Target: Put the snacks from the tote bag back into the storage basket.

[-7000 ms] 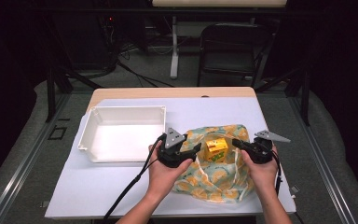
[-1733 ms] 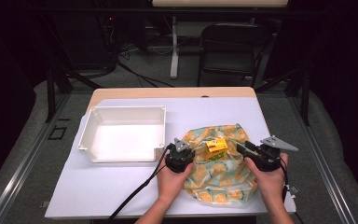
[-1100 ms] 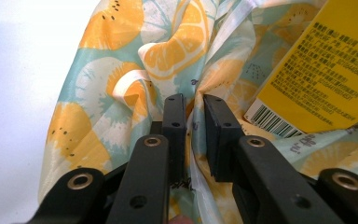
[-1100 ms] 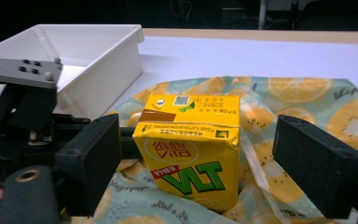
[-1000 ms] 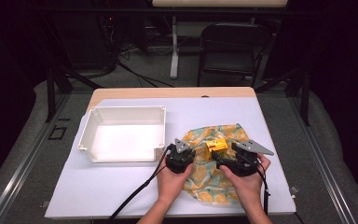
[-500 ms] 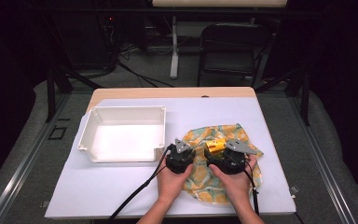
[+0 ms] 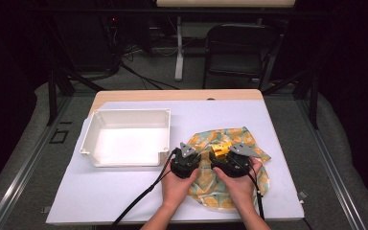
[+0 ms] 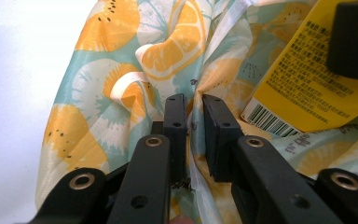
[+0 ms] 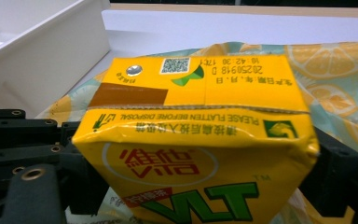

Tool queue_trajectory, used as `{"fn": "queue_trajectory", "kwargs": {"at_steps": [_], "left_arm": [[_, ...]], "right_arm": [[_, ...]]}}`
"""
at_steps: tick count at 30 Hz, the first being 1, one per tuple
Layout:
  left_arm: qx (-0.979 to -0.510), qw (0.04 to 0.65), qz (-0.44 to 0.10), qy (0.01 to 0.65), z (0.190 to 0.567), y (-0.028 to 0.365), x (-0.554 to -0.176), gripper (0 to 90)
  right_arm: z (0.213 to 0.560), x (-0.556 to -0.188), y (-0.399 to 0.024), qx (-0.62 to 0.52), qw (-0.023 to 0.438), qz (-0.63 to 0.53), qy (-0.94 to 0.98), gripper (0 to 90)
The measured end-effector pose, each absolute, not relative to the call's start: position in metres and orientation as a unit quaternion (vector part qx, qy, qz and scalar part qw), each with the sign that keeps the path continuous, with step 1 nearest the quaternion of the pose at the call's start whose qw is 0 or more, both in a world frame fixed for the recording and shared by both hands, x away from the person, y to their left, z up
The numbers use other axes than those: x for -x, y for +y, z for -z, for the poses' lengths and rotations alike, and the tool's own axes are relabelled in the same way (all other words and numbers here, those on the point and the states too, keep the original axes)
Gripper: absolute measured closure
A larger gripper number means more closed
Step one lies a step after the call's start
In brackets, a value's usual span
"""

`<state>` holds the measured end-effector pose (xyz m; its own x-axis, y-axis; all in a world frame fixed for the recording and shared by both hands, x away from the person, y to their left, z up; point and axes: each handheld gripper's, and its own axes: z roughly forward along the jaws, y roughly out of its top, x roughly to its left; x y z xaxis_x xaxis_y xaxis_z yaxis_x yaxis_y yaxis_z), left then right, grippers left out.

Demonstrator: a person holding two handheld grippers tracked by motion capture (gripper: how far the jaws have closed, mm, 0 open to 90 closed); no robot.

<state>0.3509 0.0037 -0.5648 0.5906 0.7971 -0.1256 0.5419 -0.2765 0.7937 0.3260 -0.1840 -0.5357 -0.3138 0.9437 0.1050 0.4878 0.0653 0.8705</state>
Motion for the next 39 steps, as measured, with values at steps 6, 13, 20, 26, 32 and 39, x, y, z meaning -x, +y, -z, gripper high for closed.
{"fn": "queue_trajectory", "kwargs": {"at_steps": [6, 13, 20, 26, 32, 39], "left_arm": [[-0.786, 0.423, -0.151, 0.425, 0.565, 0.004, -0.350, 80.8], [-0.786, 0.424, -0.153, 0.423, 0.565, 0.003, -0.350, 81.0], [-0.786, 0.424, -0.154, 0.422, 0.565, 0.003, -0.350, 81.0], [-0.783, 0.428, -0.157, 0.422, 0.565, 0.003, -0.349, 80.1], [-0.771, 0.453, -0.160, 0.418, 0.563, 0.008, -0.346, 74.4], [-0.756, 0.492, -0.167, 0.397, 0.544, 0.018, -0.338, 61.1]], "right_arm": [[0.537, -0.325, -0.182, -0.521, 0.267, -0.434, 0.684, 22.6], [0.535, -0.324, -0.186, -0.515, 0.267, -0.441, 0.685, 28.2], [0.534, -0.323, -0.188, -0.503, 0.266, -0.439, 0.695, 29.4], [0.530, -0.321, -0.191, -0.500, 0.263, -0.442, 0.697, 29.8], [0.518, -0.319, -0.196, -0.497, 0.259, -0.459, 0.689, 29.9], [0.500, -0.318, -0.209, -0.494, 0.252, -0.474, 0.684, 29.9]]}}
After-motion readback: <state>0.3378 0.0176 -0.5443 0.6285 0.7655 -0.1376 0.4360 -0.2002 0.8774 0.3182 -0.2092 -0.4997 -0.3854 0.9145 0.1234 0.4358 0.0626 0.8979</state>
